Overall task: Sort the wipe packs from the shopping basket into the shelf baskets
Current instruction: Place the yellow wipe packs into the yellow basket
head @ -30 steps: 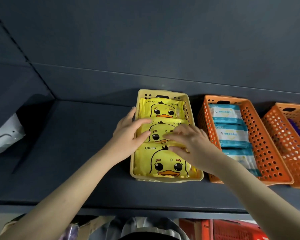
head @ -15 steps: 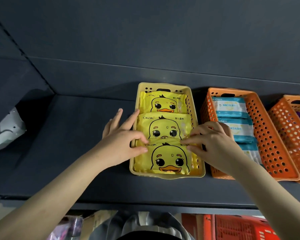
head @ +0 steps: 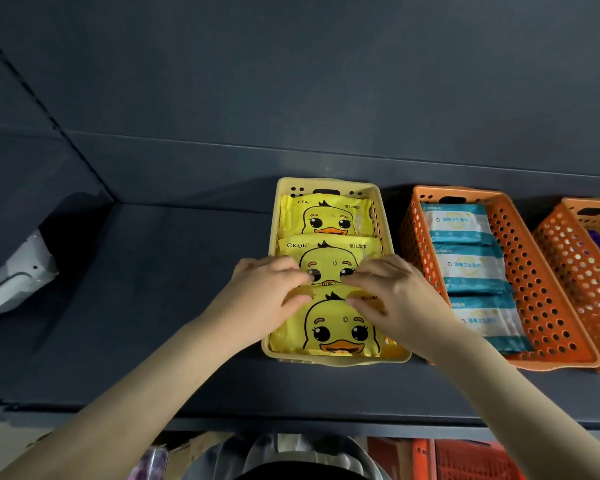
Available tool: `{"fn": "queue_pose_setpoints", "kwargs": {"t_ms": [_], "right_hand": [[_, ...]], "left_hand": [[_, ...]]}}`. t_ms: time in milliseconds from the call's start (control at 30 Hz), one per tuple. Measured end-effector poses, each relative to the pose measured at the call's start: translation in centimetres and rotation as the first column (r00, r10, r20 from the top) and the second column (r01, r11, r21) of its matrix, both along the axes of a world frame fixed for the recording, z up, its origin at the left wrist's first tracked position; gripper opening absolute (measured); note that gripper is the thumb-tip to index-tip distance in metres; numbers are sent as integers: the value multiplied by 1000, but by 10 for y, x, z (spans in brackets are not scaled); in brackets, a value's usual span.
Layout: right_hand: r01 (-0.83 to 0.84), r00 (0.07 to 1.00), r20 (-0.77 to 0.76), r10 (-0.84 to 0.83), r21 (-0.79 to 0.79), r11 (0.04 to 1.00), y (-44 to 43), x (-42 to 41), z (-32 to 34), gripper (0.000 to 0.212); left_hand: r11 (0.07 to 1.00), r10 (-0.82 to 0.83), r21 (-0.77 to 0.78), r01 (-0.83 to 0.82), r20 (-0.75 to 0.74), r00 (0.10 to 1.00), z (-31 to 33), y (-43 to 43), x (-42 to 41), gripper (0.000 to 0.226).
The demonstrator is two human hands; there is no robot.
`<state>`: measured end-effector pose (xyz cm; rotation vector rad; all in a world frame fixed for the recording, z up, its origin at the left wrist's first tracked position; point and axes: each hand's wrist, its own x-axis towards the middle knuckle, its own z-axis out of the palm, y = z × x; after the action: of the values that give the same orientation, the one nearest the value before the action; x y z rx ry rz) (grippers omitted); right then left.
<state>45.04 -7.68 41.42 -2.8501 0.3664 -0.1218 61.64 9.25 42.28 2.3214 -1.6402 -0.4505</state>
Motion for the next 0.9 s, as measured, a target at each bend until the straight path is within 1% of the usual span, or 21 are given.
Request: {"fn": "queue_pose_setpoints", "kwargs": {"t_ms": [33, 100, 200, 267, 333, 433, 533, 567, 600, 667, 700, 733, 800, 900], "right_hand": [[-11, 1000, -18, 12, 49, 999, 1, 0, -1, 43], [-23, 999, -39, 27, 94, 995, 1, 0, -2, 43], [-48, 995, -82, 57, 106, 993, 0, 0, 1, 44], [-48, 992, -113, 59, 101, 994, 1, -1, 3, 46], [-34, 990, -131, 43, 75, 997, 3, -2, 2, 47], [-9, 990, -137, 14, 37, 999, 7, -2, 1, 43], [4, 992, -127, 0, 30, 1000, 8, -3, 0, 37], [15, 993, -120, -10, 45, 999, 8, -1, 1, 36], [34, 994, -109, -26, 69, 997, 7, 1, 2, 36], [98, 994, -49, -93, 111, 989, 5, 11, 7, 42], [132, 991, -19, -131, 111, 985, 4, 18, 9, 44], [152, 988, -4, -152, 97, 984, 4, 24, 12, 44], [132, 991, -29, -130, 39, 991, 3, 33, 12, 49], [71, 988, -129, -80, -74, 995, -4, 29, 4, 61]], "left_hand": [[1000, -2, -5, 2, 2, 1000, -2, 0, 0, 38], [1000, -1, -30, 1, -12, 1000, -4, 1, 0, 34], [998, -2, -57, -2, -64, 998, -5, 2, 5, 29], [999, -21, -38, 18, -73, 997, -4, 2, 9, 27], [999, -51, 15, 51, -28, 998, -4, 2, 10, 27], [988, -98, 127, 84, 104, 990, -1, -1, 7, 29], [982, -113, 163, 90, 138, 984, 1, -4, 5, 30], [986, -99, 145, 80, 129, 987, -1, -4, 5, 30], [994, -68, 93, 58, 110, 992, -3, -3, 4, 29], [997, 24, -70, -19, 74, 997, -8, -4, 3, 29], [991, 67, -121, -57, 77, 995, -9, -7, 1, 31], [987, 96, -139, -83, 90, 991, -9, -10, 1, 36], [993, 96, -86, -86, 124, 988, -9, -16, 2, 49], [998, 4, 62, -16, 185, 983, -12, -21, 9, 62]]}}
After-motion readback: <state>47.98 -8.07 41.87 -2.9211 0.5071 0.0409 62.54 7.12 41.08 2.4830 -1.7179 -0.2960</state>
